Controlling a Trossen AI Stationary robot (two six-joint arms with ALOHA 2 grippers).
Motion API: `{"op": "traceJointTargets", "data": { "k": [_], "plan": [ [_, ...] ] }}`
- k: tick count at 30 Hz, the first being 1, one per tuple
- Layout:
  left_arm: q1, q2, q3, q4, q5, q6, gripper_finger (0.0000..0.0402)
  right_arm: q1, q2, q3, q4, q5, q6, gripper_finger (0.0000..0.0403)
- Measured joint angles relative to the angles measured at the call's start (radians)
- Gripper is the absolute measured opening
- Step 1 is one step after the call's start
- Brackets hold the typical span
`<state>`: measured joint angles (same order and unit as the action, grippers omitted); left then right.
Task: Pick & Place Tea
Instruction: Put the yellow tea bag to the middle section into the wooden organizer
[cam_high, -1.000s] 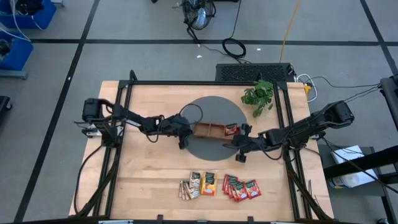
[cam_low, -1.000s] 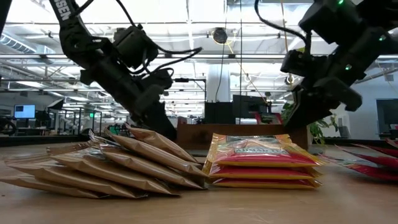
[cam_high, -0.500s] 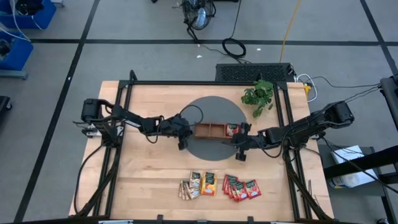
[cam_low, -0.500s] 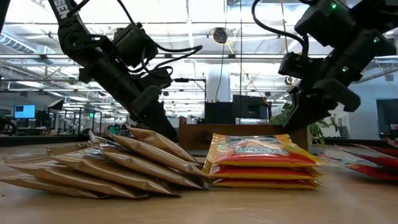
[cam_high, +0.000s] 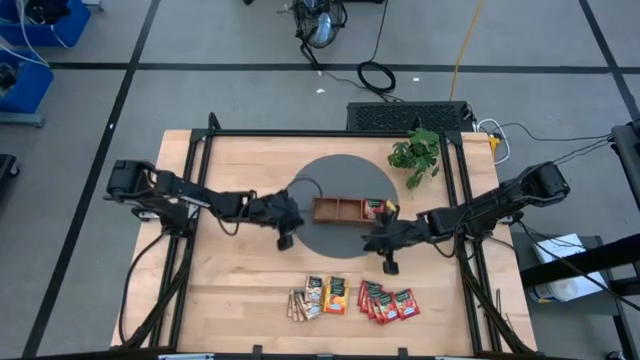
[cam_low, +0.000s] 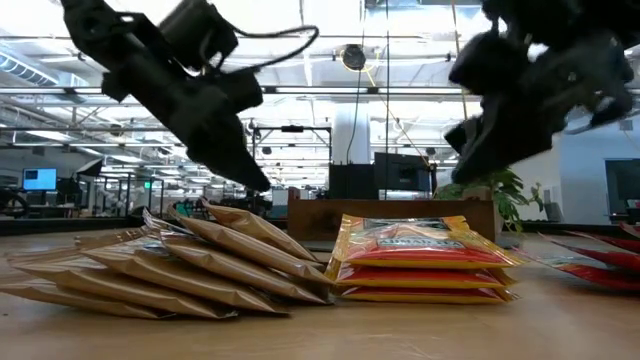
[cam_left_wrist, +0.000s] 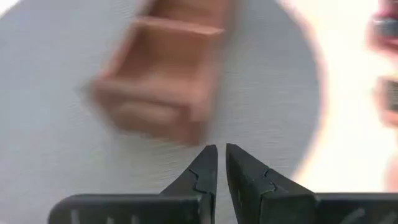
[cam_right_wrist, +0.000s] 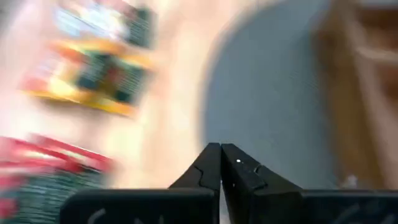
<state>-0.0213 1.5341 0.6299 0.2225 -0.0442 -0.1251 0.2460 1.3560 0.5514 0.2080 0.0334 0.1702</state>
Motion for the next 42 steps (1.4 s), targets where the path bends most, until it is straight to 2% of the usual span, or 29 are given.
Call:
{"op": "traceJointTargets", "data": {
  "k": [3, 6, 9, 13, 16, 19, 28, 34, 37, 42],
  "plan": [
    [-0.065, 0.001, 0.0, 0.017, -0.002, -0.011, 0.0035, 0.017, 0.0, 0.0, 0.091, -0.092, 0.023, 0.0],
    [-0.125, 0.0, 0.0, 0.073, -0.005, -0.044, 0.0035, 0.044, 0.0, 0.001, 0.155, -0.089, 0.03, 0.0],
    [-0.185, 0.0, 0.001, 0.117, -0.009, -0.079, 0.0035, 0.085, 0.017, 0.048, 0.139, -0.079, 0.041, 0.0],
    [-0.272, 0.001, 0.062, 0.092, -0.065, -0.064, 0.0035, 0.162, 0.088, 0.23, -0.083, -0.041, 0.04, 0.0],
    [-0.332, 0.019, 0.129, 0.038, -0.137, -0.046, 0.0035, 0.222, 0.158, 0.39, -0.325, 0.059, 0.027, 0.0],
    [-0.387, 0.054, 0.176, 0.003, -0.157, -0.046, 0.0035, 0.255, 0.212, 0.485, -0.461, 0.12, 0.028, 0.0],
    [-0.479, 0.265, 0.375, -0.071, -0.157, 0.026, 0.0035, 0.263, 0.301, 0.487, -0.457, 0.041, 0.143, 0.0008],
    [-0.472, 0.387, 0.545, -0.168, -0.113, 0.092, 0.0035, 0.252, 0.395, 0.487, -0.338, -0.064, 0.093, 0.0055],
    [-0.472, 0.432, 0.624, -0.226, -0.112, 0.098, 0.0035, 0.231, 0.417, 0.486, -0.346, -0.061, 0.091, 0.0083],
    [-0.479, 0.46, 0.667, -0.258, -0.08, 0.091, 0.0035, 0.188, 0.418, 0.465, -0.295, -0.037, 0.143, 0.0118]
  ]
}}
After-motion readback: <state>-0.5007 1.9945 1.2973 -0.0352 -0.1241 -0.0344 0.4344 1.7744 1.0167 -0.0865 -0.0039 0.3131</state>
